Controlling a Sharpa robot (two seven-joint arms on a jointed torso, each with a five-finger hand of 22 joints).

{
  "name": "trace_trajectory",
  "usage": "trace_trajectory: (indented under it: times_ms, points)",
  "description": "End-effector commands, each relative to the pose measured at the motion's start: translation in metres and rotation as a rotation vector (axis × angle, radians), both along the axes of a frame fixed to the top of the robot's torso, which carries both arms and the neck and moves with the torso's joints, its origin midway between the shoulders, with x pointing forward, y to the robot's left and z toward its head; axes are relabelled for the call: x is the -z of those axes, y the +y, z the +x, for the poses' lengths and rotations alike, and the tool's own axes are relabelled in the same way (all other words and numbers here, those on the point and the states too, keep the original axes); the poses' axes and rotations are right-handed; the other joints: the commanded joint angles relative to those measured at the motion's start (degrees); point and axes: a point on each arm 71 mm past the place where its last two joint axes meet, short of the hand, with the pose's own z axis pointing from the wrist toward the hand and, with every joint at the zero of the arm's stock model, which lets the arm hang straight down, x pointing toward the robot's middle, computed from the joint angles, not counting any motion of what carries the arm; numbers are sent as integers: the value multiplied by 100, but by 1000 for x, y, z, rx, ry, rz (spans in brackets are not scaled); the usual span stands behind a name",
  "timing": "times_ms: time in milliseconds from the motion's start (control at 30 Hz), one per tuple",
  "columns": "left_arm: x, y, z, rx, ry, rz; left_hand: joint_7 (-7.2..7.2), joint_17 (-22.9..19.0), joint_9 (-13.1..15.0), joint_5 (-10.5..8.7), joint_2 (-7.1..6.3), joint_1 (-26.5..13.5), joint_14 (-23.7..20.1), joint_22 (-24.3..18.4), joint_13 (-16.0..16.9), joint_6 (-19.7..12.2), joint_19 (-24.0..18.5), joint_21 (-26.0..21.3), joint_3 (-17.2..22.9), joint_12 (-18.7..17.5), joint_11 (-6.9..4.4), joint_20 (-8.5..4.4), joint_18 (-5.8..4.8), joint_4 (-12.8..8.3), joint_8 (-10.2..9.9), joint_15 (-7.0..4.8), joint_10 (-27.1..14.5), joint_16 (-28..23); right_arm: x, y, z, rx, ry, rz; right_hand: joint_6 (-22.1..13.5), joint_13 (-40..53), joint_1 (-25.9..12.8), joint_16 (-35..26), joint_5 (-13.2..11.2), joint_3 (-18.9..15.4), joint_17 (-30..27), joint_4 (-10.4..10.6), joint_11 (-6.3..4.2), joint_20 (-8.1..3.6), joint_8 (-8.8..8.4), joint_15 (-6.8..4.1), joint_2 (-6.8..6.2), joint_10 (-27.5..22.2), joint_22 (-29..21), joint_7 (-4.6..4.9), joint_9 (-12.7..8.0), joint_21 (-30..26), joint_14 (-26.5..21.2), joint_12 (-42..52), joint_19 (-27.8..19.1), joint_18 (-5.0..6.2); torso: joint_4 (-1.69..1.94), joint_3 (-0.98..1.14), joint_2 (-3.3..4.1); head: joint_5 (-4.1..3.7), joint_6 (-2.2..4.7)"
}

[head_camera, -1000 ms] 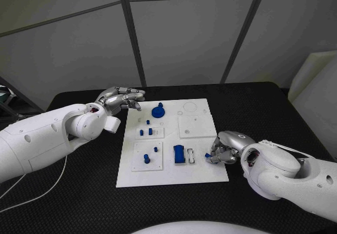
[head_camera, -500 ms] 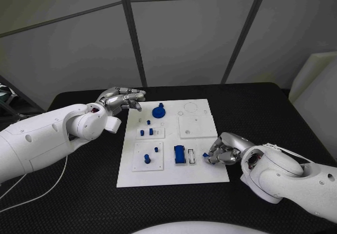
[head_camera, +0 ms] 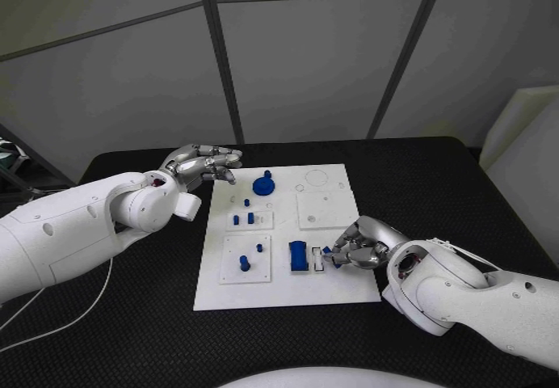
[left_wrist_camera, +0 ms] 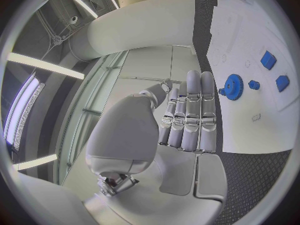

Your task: Assemble the parts on the task board

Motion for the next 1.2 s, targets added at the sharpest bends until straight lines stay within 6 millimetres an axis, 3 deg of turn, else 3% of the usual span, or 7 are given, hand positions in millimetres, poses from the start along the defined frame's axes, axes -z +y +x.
trace_trajectory:
  times_ms: [33, 400, 733, 767, 967, 1200]
  points:
    - [-2, -1, 0, 5, -7, -4, 27, -8, 7, -26, 39, -2, 18, -6, 7, 24, 7, -33, -1, 28, 13, 11, -73, -24, -20, 5, -34, -25, 2, 4, 1, -2, 34, 20, 44, 1, -77, 13, -40, -6, 5, 77, -29, -38, 15, -39, 40, 37, 1510, -19, 16, 31, 260, 7, 604, -86, -1, 0, -5, 18, -6]
    - [-2, -2, 0, 7, -7, -4, 27, -8, 7, -26, 39, -2, 18, -6, 7, 24, 7, -33, -1, 28, 13, 11, -73, -24, -20, 5, -34, -25, 10, 17, 5, -21, 82, 1, 113, 67, -159, 46, -96, -35, 66, 165, -45, -45, 42, -49, 33, 76, 1510, -42, 51, 31, 274, 89, 604, -86, -8, 2, -3, 36, -26]
    - [-2, -1, 0, 5, -7, -3, 27, -7, 9, -23, 39, 9, 23, -8, 8, 24, 12, -37, -1, 27, 12, 9, -72, -37, -24, 3, -36, -33, 12, 20, 8, -19, 74, -30, 264, 86, -469, 59, -236, -203, 93, 512, -70, -61, 91, -68, -58, 99, 1510, -76, 162, 31, 279, 100, 604, -86, -10, 4, -4, 43, -29]
    - [-2, -1, 0, 5, -7, -3, 27, -7, 9, -23, 39, 9, 23, -8, 8, 24, 12, -37, -1, 27, 12, 9, -72, -37, -24, 3, -36, -33, 12, 21, 8, -20, 72, -32, 297, 91, -506, 58, -594, -233, 94, 577, -84, -61, 106, -72, -51, 107, 1510, -89, 190, 31, 278, 106, 604, -86, -10, 5, -4, 45, -30]
    - [-2, -1, 0, 5, -6, -3, 27, -7, 9, -23, 39, 9, 23, -8, 8, 24, 12, -37, -1, 27, 12, 9, -72, -37, -24, 3, -36, -33, 11, 23, 8, -27, 62, -37, 374, 103, -660, 58, -1186, -360, 99, 832, -77, -70, 134, -74, -71, 116, 1510, -87, 298, 31, 278, 108, 604, -86, -9, 7, -7, 47, -27]
    - [-2, -1, 0, 5, -6, -3, 27, -7, 9, -23, 39, 9, 23, -8, 8, 24, 12, -37, -1, 27, 12, 9, -72, -37, -24, 3, -36, -33, 10, 23, 8, -33, 56, -38, 391, 116, -706, 60, -1391, -419, 106, 953, -74, -71, 140, -75, -108, 120, 1510, -85, 368, 31, 279, 117, 604, -86, -11, 8, -4, 39, -26]
